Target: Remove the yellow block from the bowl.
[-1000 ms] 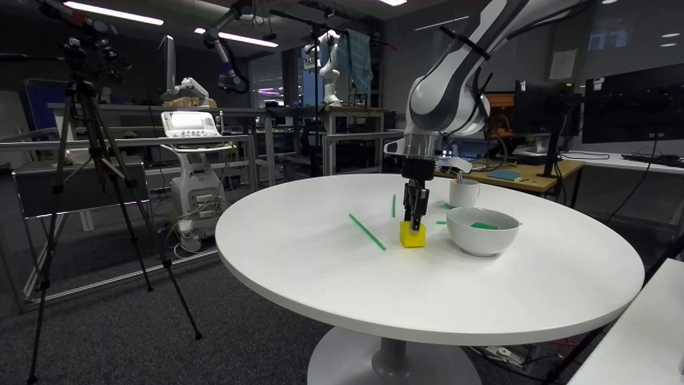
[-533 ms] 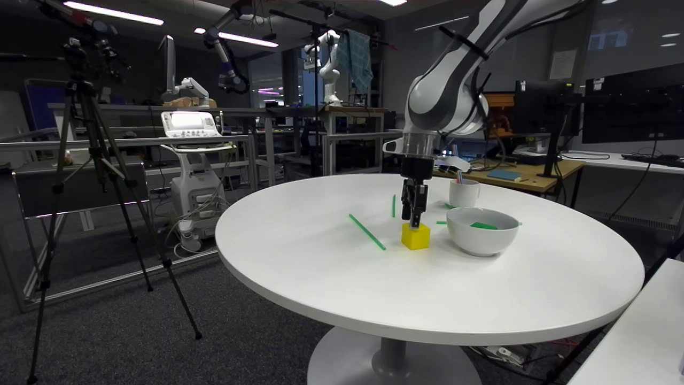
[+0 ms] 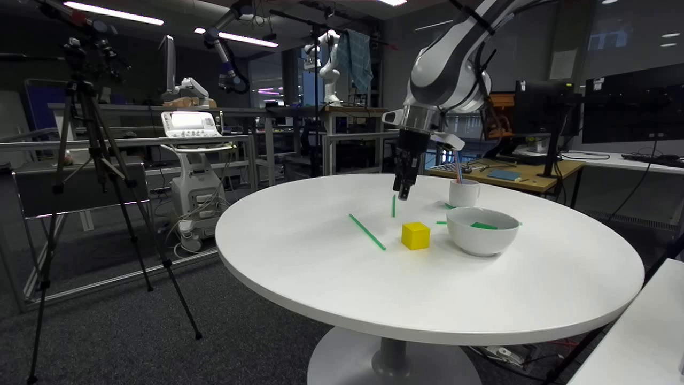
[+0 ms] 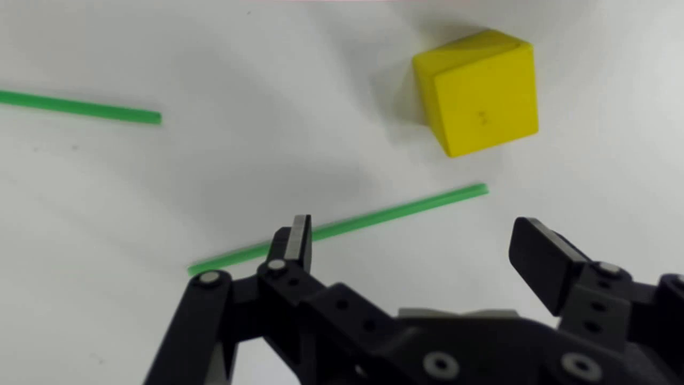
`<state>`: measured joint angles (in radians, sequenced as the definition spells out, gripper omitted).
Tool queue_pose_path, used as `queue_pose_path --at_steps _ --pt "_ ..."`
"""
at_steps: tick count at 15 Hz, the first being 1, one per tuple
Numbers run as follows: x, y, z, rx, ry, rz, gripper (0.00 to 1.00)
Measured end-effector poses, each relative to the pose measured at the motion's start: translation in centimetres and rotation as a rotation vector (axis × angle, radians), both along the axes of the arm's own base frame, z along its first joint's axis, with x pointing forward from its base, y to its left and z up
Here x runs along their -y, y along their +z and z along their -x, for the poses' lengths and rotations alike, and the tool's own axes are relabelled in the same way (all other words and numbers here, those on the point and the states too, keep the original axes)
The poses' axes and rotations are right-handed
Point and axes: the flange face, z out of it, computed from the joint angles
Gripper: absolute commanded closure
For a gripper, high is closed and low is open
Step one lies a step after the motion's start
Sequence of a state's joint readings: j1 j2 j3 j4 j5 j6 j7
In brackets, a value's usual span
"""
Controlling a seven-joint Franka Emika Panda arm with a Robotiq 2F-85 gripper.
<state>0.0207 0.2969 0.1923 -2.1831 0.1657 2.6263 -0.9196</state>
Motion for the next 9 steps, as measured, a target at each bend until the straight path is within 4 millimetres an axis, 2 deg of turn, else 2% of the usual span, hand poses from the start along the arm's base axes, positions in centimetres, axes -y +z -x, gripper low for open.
queue_pose_path --at_steps 2,4,9 --pt "0.1 2.6 0.0 0.052 -0.009 -0.007 0.0" --pt "0.3 4.3 0.4 0.077 -0.018 -0.01 0.0" --pt "1.7 5.1 2.5 0.075 -0.079 -0.033 0.0"
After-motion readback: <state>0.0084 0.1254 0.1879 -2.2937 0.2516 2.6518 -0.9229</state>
